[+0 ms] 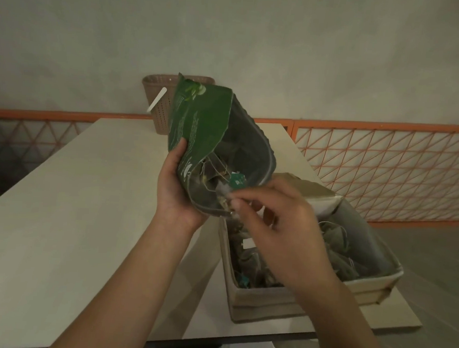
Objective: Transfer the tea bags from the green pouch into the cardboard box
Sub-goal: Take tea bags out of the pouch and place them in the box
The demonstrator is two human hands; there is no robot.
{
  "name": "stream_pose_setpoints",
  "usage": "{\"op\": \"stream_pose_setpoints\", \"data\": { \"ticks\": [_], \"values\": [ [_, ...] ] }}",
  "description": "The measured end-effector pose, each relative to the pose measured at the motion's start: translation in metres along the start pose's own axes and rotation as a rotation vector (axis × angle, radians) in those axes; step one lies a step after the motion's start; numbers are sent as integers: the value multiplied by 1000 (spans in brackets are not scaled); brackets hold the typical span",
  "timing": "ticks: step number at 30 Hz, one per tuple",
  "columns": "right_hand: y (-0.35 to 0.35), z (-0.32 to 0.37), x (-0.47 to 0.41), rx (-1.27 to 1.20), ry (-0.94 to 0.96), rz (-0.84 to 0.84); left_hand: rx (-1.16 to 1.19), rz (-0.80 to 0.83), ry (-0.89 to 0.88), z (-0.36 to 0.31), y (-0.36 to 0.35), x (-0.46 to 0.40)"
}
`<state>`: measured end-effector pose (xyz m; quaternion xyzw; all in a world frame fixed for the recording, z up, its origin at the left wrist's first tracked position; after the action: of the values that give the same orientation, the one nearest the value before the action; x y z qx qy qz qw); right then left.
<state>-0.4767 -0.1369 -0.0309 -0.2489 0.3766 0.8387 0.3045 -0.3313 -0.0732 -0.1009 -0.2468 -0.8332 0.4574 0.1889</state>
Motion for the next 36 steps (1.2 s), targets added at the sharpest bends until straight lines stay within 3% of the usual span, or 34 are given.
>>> {"op": "stream_pose_setpoints", "data": {
  "ticks": [7, 11, 19, 25, 27, 31, 36],
  "values": [
    [40, -44, 9, -363, -262, -166, 8, 47, -8, -3, 3, -8],
    [47, -67, 9, -265, -338, -244, -12, 74, 17, 3, -1, -8],
    [31, -71, 9, 180, -201, -62, 5, 81, 14, 1, -8, -5],
    [27, -36, 9, 87, -101, -119, -13, 54, 5, 2, -10, -4],
    [17, -28, 10, 129, -74, -65, -16, 50, 8, 2, -10, -4],
    [2, -36, 16, 207, -138, 35, -5, 41, 5, 1, -10, -3],
    [2, -52, 21, -45, -305, 56, -6, 40, -9, -2, -6, -5]
  ]
}}
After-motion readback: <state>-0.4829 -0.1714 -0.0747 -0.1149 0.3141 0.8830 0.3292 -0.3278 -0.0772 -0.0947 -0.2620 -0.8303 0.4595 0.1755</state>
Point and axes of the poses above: each hand's wrist, its own x-axis away from the middle knuckle, its own y-axis out of the back of the hand, z = x × y, the point moved 10 cm from there along -x, towards the middle knuckle, and after that the axes turned 5 degrees about -z, right-handed, at the moved point
